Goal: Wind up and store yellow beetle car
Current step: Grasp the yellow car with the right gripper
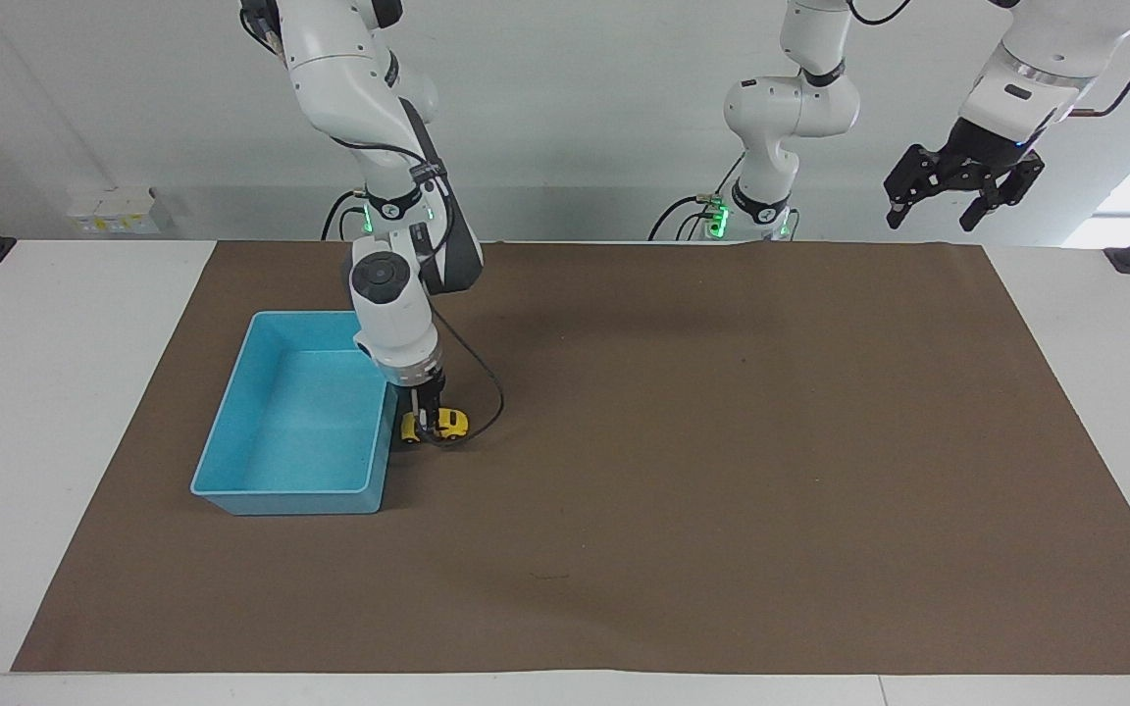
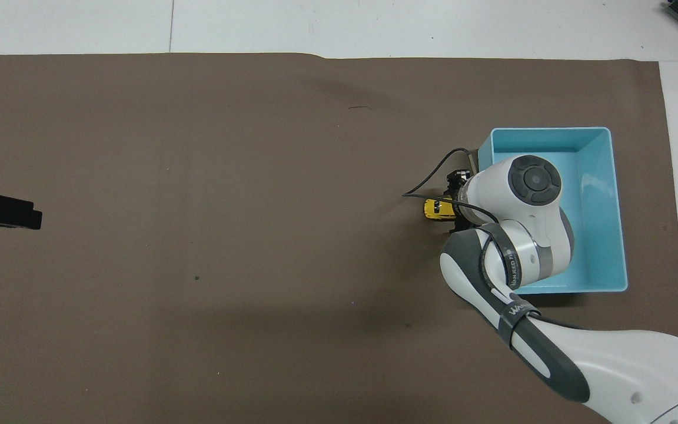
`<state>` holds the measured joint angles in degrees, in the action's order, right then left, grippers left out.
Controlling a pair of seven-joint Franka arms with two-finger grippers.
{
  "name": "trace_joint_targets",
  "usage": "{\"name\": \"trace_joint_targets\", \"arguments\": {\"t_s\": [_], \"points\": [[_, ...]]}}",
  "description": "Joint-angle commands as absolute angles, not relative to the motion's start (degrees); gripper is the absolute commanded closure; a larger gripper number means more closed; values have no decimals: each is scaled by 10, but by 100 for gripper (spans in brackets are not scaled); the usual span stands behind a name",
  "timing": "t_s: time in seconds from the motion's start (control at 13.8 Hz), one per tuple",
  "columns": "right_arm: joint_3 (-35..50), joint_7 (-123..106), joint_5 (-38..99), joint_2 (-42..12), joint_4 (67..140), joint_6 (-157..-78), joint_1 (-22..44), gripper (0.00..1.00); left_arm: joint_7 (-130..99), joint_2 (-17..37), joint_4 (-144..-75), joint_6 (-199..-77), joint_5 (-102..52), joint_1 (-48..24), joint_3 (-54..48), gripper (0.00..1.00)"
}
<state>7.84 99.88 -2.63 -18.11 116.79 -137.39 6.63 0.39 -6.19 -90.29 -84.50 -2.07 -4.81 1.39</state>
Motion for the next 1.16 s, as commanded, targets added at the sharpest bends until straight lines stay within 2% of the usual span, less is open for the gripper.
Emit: {"name": "trace_joint_targets", "arguments": {"t_s": [0.0,0.15,0.44,1.09], "points": [[83,1025,-41,-181,1168,-1376,71,100,7,-66,-901,-834,-26,-42,10,0],[83,1036,-41,-178,1157,-1362,77,100,7,-66,-901,-834,-26,-40,11,0],[83,1029,-42,-169,1100,-1284,78,100,8,-66,-901,-834,-26,-41,10,0],[87,934,-21,-93,1075,-1199,77,100,8,-66,-901,-834,-26,-41,11,0]]}}
